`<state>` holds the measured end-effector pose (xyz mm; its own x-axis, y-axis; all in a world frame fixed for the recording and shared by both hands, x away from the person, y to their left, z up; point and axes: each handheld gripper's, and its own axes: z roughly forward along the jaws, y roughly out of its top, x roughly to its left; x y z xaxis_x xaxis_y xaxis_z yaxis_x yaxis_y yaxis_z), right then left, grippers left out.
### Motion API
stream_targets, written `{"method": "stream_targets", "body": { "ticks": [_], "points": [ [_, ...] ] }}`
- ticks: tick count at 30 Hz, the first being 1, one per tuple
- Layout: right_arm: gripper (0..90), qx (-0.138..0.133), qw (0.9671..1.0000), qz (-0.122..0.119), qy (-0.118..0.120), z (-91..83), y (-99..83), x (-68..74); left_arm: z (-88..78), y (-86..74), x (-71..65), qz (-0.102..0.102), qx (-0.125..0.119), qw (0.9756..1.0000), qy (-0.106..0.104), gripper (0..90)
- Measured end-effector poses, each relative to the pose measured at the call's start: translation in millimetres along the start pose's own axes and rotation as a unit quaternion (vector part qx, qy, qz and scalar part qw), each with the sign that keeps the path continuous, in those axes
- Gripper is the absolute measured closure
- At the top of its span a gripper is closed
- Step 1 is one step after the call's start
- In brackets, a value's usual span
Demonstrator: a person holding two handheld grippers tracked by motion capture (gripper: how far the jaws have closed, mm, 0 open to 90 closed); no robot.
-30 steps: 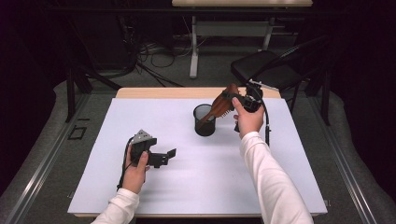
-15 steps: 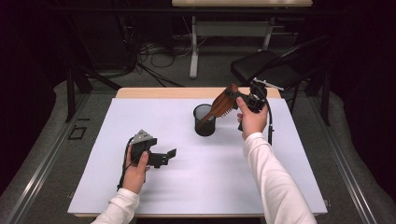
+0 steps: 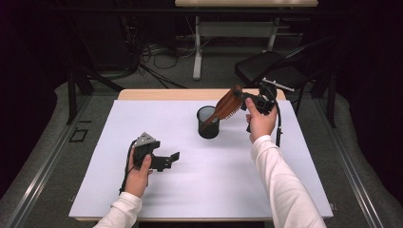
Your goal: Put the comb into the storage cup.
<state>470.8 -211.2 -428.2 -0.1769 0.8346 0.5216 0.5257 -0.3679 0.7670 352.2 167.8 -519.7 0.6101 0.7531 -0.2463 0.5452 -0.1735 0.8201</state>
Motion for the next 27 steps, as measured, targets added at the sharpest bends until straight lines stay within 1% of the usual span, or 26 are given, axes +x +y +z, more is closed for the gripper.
{"method": "stream_targets", "body": {
  "ticks": [2,3,7,8,9,12,19,22,25,26,27],
  "points": [
    [15.2,0.005,1.0000,-0.003,0.001,-2.2,1.5,-0.6,-0.1,0.0,0.1,0.000,0.000,1.0000,0.000,1.3],
    [15.2,0.005,1.0000,-0.008,-0.001,-3.2,2.2,-1.3,-0.1,0.0,0.0,0.000,0.000,1.0000,0.001,1.3],
    [14.8,-0.005,0.9996,-0.027,-0.006,-8.1,4.1,-0.5,0.1,-0.1,0.0,0.001,0.000,1.0000,0.000,1.3],
    [14.6,-0.011,0.9995,-0.028,-0.005,-8.5,4.3,0.0,0.2,-0.1,0.1,0.001,0.001,1.0000,0.000,1.3],
    [14.3,-0.009,0.9994,-0.033,-0.005,-10.5,5.1,0.5,0.3,-0.1,0.0,0.002,0.002,1.0000,0.000,1.3],
    [14.1,-0.011,0.9993,-0.036,-0.003,-13.8,6.2,1.2,0.4,-0.2,-0.3,0.002,0.003,1.0000,0.000,1.3],
    [13.0,-0.001,0.9988,-0.049,-0.003,-21.0,7.1,1.9,0.1,-0.1,-0.4,0.002,0.001,1.0000,0.000,1.3],
    [12.6,0.003,0.9983,-0.058,-0.001,-24.0,6.5,4.0,0.5,0.0,-0.7,0.002,0.002,1.0000,-0.002,1.3],
    [12.0,0.005,0.9981,-0.061,0.003,-25.6,5.6,6.0,1.0,0.0,-0.8,0.001,0.002,1.0000,-0.002,1.3],
    [11.9,0.011,0.9980,-0.062,0.003,-26.6,5.4,6.6,0.9,0.1,-0.8,0.002,0.003,1.0000,-0.003,1.3],
    [11.9,0.009,0.9981,-0.061,0.005,-26.6,4.6,7.2,0.9,0.2,-0.8,0.002,0.002,1.0000,-0.003,1.3]
  ]
}}
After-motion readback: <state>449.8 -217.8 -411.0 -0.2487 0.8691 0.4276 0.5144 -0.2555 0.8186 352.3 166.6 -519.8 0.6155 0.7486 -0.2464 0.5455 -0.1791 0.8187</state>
